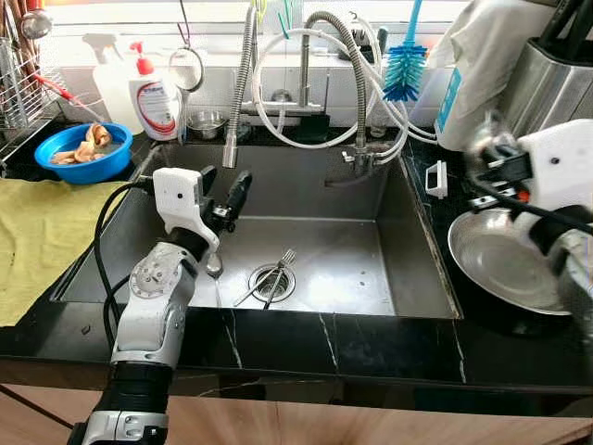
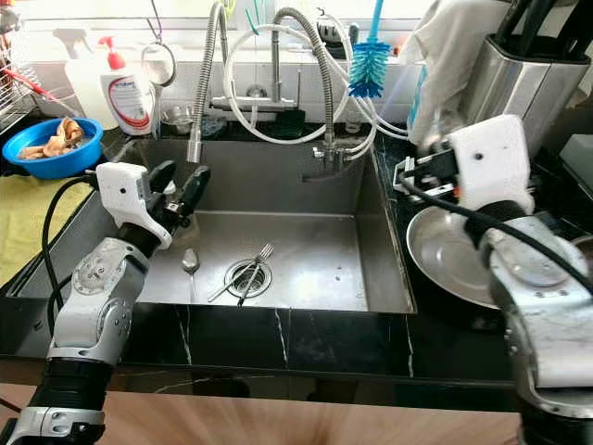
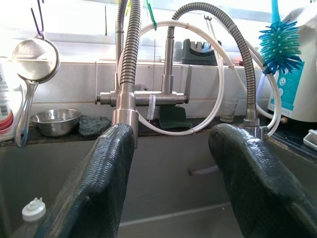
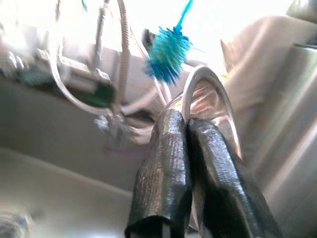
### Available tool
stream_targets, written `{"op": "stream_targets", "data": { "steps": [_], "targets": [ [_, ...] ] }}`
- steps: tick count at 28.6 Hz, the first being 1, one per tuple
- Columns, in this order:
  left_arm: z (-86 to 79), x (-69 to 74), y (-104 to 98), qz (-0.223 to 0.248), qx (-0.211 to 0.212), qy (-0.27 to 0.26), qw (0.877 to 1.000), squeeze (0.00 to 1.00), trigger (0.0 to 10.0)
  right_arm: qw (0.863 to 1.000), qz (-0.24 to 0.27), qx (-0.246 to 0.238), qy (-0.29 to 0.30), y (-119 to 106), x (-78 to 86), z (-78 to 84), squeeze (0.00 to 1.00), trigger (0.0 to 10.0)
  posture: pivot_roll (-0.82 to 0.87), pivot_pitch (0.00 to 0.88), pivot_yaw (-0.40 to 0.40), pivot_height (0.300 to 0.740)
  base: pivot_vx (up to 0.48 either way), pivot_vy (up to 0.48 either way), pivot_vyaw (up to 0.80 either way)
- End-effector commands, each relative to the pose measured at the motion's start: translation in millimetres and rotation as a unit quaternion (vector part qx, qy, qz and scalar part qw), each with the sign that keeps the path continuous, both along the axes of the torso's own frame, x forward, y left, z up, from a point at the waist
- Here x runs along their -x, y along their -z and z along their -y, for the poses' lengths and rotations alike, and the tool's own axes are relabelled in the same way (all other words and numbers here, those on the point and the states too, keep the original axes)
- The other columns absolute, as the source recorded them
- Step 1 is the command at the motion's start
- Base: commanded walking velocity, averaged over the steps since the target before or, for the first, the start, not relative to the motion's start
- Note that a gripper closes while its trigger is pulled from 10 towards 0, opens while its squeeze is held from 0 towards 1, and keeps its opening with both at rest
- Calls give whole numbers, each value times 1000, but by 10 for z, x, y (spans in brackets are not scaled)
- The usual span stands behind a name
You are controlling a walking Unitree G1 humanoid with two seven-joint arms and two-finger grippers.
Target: Kitchen organization
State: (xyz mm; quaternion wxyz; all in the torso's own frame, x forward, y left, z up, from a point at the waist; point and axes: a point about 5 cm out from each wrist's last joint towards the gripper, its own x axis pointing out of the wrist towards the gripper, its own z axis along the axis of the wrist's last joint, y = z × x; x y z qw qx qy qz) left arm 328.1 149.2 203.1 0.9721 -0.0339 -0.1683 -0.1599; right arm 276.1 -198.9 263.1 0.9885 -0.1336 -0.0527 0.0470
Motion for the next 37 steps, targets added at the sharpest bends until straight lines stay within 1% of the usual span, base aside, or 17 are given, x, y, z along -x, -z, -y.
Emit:
{"op": "stream_targets", "data": {
  "steps": [1, 3, 4, 5, 6, 8, 10, 11, 12, 16, 19, 22, 24, 27, 30, 31, 37],
  "targets": [
    [-20, -9, -73, 16, -3, -7, 1000, 0, 10000, 1000, 22, -18, -11, -63, -17, -60, 0, 10000, -93, 0, -11, 740, 0, 0, 0],
    [-38, -5, -74, 17, -2, -12, 1000, 0, 10000, 996, 22, -78, -37, -13, -57, -171, 0, 10000, -90, 0, -12, 740, 0, 0, 0],
    [-38, -5, -74, 17, -2, -12, 1000, 0, 10000, 996, 22, -78, -37, -13, -57, -171, 0, 10000, -90, 0, -12, 740, 0, 0, 0],
    [-48, -3, -76, 18, -2, -16, 1000, 0, 10000, 993, 16, -100, -52, 38, -81, -230, 0, 10000, -85, 0, -14, 740, 0, 0, 0],
    [-48, -3, -76, 18, -2, -16, 1000, 0, 10000, 993, 16, -100, -52, 38, -81, -230, 0, 10000, -85, 0, -14, 740, 0, 0, 0],
    [-71, -1, -71, 18, -4, -23, 1000, 0, 10000, 983, 8, -164, -78, 124, -117, -308, 0, 10000, -84, 0, -15, 740, 0, 0, 0],
    [-74, 1, -65, 18, -6, -23, 1000, 0, 10000, 980, 6, -179, -82, 141, -128, -316, 0, 10000, -82, 0, -16, 740, 0, 0, 0],
    [-75, 6, -57, 17, -12, -23, 1000, 0, 10000, 975, 2, -207, -82, 166, -143, -317, 0, 10000, -82, 0, -15, 740, 0, 0, 0],
    [-76, 7, -55, 17, -14, -23, 999, 0, 10000, 973, 2, -215, -82, 173, -147, -319, 0, 10000, -82, 0, -15, 740, 0, 0, 0],
    [-78, 7, -27, 12, -15, -22, 1000, 0, 10000, 975, -2, -209, -76, 219, -189, -297, 0, 10000, -83, 0, -12, 740, 0, 0, 0],
    [-85, -1, -12, 9, -16, -23, 1000, 0, 10000, 972, -15, -220, -82, 276, -226, -307, 0, 10000, -84, 0, -8, 740, 0, 0, 0],
    [-74, -20, -10, 7, -18, -22, 1000, 0, 10000, 961, -25, -265, -74, 355, -333, -311, 0, 10000, -81, 0, -4, 740, 0, 0, 0],
    [-58, -22, -16, 8, -21, -20, 1000, 0, 10000, 960, -37, -266, -83, 395, -397, -350, 0, 10000, -77, 0, -3, 740, 0, 0, 0],
    [-60, -19, -19, 8, -22, -20, 1000, 0, 10000, 957, -52, -270, -91, 438, -429, -389, 0, 10000, -75, 0, -2, 740, 0, 0, 0],
    [-66, -17, -18, 8, -24, -21, 999, 0, 10000, 949, -73, -290, -101, 493, -455, -432, 0, 10000, -70, 0, -3, 740, 0, 0, 0],
    [-68, -17, -21, 8, -24, -21, 999, 0, 10000, 944, -87, -299, -113, 520, -462, -464, 0, 10000, -70, 0, -3, 740, 0, 0, 0],
    [-59, -17, -24, 7, -27, -19, 999, 0, 10000, 936, -138, -294, -139, 657, -445, -539, 0, 10000, -70, 0, -2, 740, 0, 0, 0]
  ]
}}
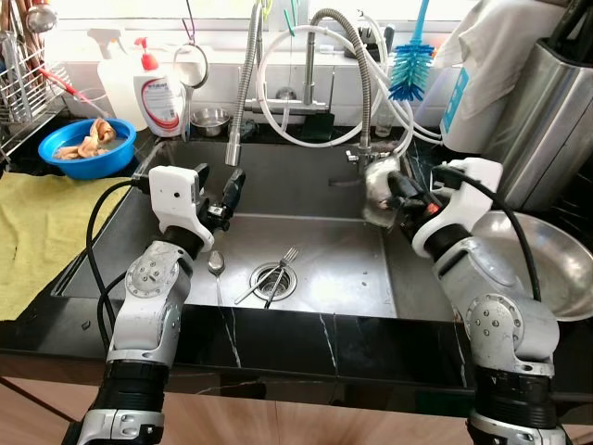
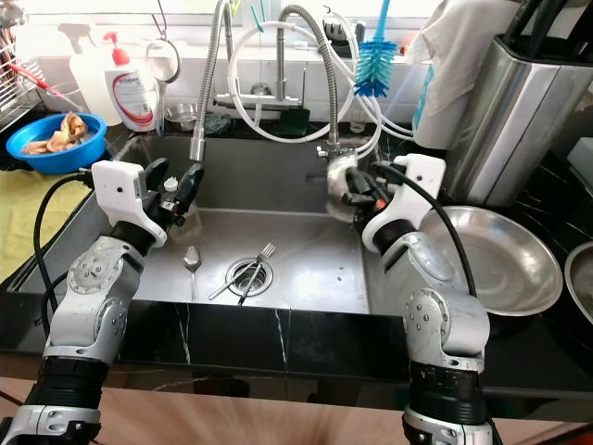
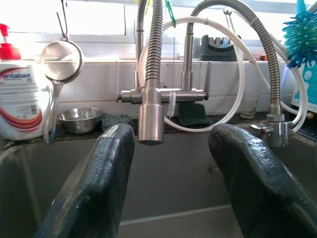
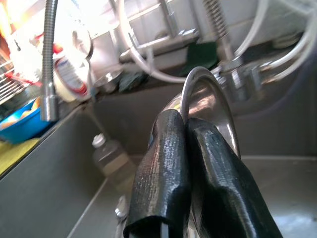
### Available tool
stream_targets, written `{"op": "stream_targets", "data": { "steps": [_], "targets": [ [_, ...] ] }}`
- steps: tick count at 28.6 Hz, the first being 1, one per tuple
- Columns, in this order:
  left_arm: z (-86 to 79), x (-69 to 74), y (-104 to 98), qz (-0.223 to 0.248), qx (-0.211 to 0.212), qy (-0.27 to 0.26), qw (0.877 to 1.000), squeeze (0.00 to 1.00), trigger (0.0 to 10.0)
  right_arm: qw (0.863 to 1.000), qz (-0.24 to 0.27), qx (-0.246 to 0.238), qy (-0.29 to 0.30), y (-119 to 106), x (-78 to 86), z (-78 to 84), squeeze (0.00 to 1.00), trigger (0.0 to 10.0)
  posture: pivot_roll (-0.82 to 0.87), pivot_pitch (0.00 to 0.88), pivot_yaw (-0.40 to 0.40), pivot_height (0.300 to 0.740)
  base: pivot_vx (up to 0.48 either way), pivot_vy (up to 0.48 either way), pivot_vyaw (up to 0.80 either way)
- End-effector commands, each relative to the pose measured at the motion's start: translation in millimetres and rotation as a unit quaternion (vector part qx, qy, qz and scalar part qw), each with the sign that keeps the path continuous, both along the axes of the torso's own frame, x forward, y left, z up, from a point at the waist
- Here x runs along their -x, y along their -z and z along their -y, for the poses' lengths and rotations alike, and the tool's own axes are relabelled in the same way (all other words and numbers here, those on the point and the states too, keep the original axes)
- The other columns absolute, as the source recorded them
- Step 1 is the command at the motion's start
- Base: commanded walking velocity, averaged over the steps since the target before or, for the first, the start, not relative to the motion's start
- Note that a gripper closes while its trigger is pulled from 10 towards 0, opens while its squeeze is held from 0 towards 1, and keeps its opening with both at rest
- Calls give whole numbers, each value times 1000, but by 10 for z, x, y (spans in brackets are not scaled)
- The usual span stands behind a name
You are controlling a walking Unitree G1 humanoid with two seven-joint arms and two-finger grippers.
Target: Kitchen organization
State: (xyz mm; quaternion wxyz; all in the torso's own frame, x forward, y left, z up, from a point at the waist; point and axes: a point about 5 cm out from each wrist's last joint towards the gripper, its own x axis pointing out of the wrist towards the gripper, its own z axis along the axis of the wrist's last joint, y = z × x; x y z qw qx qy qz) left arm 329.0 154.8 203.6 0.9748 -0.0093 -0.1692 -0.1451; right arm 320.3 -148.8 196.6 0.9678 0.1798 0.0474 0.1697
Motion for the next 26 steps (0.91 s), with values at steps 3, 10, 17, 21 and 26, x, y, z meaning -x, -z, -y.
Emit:
{"op": "stream_targets", "data": {
  "steps": [3, 10, 17, 21, 26],
  "targets": [
    [1, -9, -20, 2, -5, 2, 1000, 0, 10000, 1000, -22, -4, -19, 47, 9, -52, 0, 10000, -71, 0, -2, 740, 0, 0, 0],
    [17, -5, 8, -5, -9, 10, 1000, 0, 10000, 998, -52, 8, -26, 150, 12, -26, 0, 10000, -67, 0, -2, 740, 0, 0, 0],
    [-12, -3, 35, -9, -13, 7, 1000, 0, 10000, 998, -64, 16, -24, 228, 14, 27, 0, 10000, -63, 0, -2, 740, 0, 0, 0],
    [-19, -7, 58, -12, -13, 7, 1000, 0, 10000, 997, -66, 17, -23, 238, 12, 37, 0, 10000, -62, 0, -2, 740, 0, 0, 0],
    [-36, -8, 98, -17, -14, 4, 1000, 0, 10000, 998, -64, 17, -21, 238, 12, 64, 690, 10000, -63, 0, -1, 740, 0, 0, 0]
  ]
}}
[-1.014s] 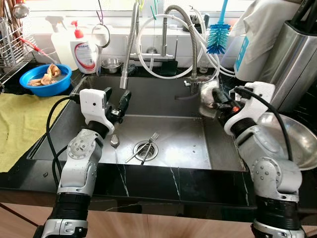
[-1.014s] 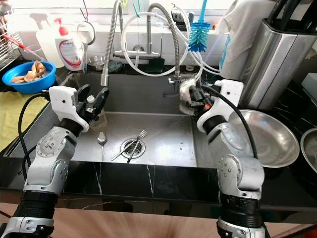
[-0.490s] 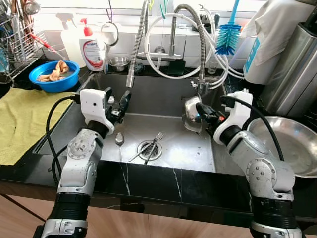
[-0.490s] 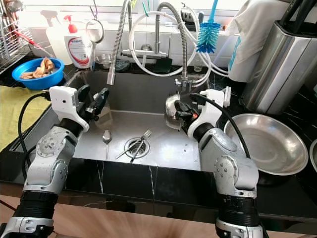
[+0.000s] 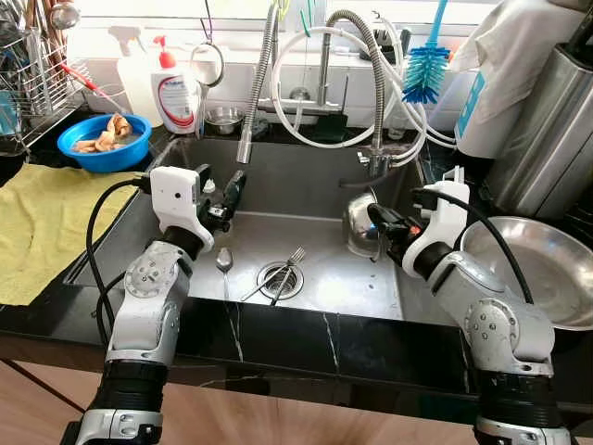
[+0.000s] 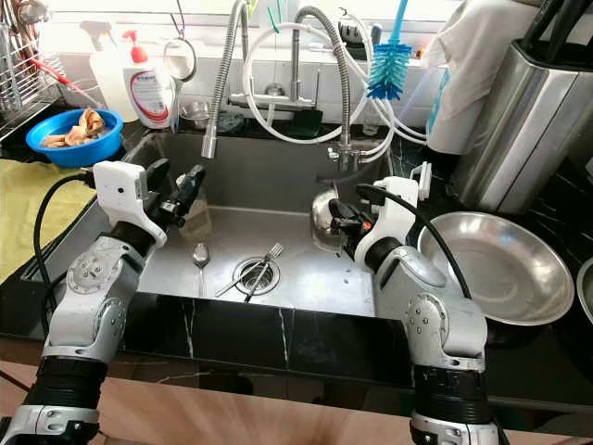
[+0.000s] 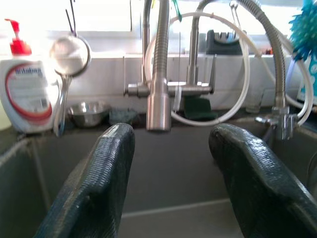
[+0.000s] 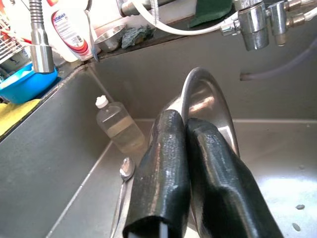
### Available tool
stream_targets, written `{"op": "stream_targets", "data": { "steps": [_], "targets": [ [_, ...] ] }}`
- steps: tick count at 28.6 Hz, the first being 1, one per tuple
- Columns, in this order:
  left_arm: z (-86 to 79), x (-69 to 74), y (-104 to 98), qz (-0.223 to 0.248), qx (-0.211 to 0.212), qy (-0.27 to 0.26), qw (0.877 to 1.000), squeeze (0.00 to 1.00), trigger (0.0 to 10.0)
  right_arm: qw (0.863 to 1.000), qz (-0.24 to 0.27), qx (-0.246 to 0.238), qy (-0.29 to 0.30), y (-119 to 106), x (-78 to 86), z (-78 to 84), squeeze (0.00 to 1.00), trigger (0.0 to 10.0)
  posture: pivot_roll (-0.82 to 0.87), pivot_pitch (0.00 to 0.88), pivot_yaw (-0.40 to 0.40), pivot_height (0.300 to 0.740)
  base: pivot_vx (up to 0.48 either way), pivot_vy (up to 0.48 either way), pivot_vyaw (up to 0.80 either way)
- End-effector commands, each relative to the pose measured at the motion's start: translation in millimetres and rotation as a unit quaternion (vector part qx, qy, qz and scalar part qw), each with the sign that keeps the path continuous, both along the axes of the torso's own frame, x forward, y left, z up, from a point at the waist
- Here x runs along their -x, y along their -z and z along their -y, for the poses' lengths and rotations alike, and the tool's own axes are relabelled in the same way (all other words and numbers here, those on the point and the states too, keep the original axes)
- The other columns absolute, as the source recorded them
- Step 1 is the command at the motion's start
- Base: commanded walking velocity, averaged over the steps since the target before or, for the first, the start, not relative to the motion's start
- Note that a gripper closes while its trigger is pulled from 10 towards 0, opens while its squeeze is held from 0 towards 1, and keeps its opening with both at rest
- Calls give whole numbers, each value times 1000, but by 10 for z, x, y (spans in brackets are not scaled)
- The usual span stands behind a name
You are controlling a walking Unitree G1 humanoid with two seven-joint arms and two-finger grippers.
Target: Kitchen organization
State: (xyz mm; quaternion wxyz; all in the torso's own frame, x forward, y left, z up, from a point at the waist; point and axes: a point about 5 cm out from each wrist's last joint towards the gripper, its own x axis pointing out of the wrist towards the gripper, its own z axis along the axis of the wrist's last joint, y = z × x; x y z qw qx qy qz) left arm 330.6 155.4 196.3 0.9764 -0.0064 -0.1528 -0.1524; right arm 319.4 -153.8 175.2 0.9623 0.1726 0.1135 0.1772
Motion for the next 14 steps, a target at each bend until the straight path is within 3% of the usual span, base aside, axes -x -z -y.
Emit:
{"op": "stream_targets", "data": {
  "steps": [1, 12, 13, 14],
  "targets": [
    [-29, 11, 21, -1, -7, -2, 1000, 0, 10000, 1000, -2, 1, 1, 21, 3, 22, 1000, 10000, -63, 0, -1, 740, 0, 0, 0],
    [-9, 6, 15, 2, -5, 2, 1000, 0, 10000, 1000, 6, 9, 6, -10, -4, 48, 988, 10000, -65, 0, 0, 740, 0, 0, 0],
    [-7, 6, 15, 3, -5, 2, 1000, 0, 10000, 1000, 8, 10, 6, -13, -4, 46, 47, 10000, -64, 0, 0, 740, 0, 0, 0],
    [-7, 6, 15, 3, -5, 2, 1000, 0, 10000, 1000, 8, 10, 6, -13, -4, 46, 47, 10000, -64, 0, 0, 740, 0, 0, 0]
  ]
}}
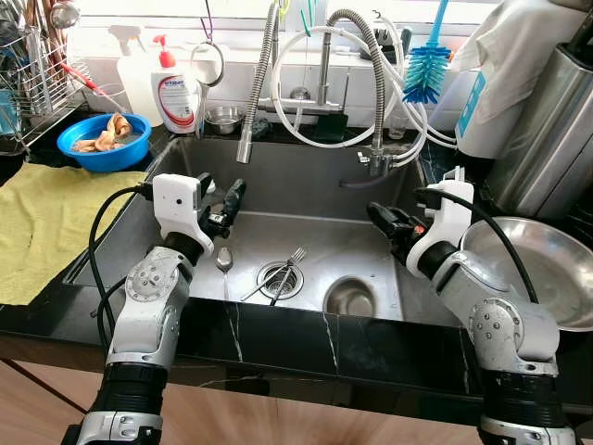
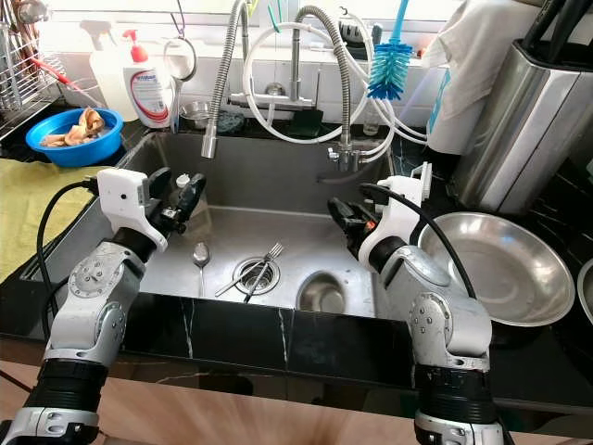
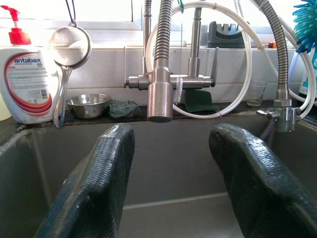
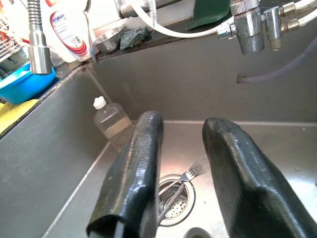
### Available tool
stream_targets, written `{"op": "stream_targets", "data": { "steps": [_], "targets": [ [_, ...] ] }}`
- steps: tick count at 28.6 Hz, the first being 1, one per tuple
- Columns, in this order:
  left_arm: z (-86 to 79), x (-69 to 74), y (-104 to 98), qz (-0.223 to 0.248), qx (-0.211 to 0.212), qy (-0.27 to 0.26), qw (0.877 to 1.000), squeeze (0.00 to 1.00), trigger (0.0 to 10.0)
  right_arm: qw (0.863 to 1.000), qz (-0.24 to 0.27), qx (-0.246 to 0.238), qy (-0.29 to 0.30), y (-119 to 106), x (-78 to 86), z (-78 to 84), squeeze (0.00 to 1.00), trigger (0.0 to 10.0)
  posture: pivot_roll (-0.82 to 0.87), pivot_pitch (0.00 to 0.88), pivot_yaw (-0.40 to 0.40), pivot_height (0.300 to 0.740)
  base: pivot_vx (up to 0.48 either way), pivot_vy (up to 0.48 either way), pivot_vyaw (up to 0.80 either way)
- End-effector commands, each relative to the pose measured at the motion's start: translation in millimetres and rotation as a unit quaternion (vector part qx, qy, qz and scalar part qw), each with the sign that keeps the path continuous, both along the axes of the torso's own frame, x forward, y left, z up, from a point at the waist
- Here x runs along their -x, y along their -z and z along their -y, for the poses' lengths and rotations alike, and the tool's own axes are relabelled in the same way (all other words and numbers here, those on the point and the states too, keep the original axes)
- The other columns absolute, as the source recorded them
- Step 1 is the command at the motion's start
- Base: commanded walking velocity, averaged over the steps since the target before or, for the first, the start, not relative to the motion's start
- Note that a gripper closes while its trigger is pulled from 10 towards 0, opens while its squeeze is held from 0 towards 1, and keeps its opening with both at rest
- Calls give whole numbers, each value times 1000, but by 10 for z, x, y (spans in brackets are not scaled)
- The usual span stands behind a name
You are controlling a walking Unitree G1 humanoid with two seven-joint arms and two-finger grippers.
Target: Kitchen organization
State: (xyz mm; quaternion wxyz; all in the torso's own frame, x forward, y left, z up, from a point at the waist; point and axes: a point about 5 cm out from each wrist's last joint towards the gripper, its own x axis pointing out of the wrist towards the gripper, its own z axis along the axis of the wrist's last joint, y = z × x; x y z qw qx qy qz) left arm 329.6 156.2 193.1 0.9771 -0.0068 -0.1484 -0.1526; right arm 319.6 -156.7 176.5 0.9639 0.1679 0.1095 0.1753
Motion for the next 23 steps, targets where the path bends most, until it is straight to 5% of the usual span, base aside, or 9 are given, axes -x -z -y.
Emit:
{"op": "stream_targets", "data": {
  "steps": [1, 5, 8, 11, 18, 23],
  "targets": [
    [2, -4, -18, 7, -4, 3, 1000, 0, 10000, 1000, 5, 6, 4, -8, -3, 12, 0, 10000, -64, 0, 0, 740, 0, 0, 0],
    [6, -3, -14, 7, -3, 3, 1000, 0, 10000, 999, 33, 7, 6, -90, -10, -25, 0, 10000, -63, 0, 1, 740, 0, 0, 0],
    [11, 2, 9, 5, 1, 0, 1000, 0, 10000, 993, 93, 66, 38, -211, -23, -4, 0, 10000, -64, 0, 0, 740, 0, 0, 0],
    [5, 12, 28, 4, 4, -7, 1000, 0, 10000, 976, 181, 115, 33, -417, 74, -104, 0, 10000, -63, 0, -3, 740, 0, 0, 0],
    [-34, 4, -1, 14, 9, -22, 1000, 0, 10000, 941, 280, 178, 69, -596, 286, -171, 0, 10000, -72, 0, -3, 740, 0, 0, 0],
    [-22, 8, 2, 17, 10, -21, 1000, 0, 10000, 937, 274, 180, 116, -443, 437, -92, 0, 10000, -75, 0, -4, 740, 0, 0, 0]
  ]
}}
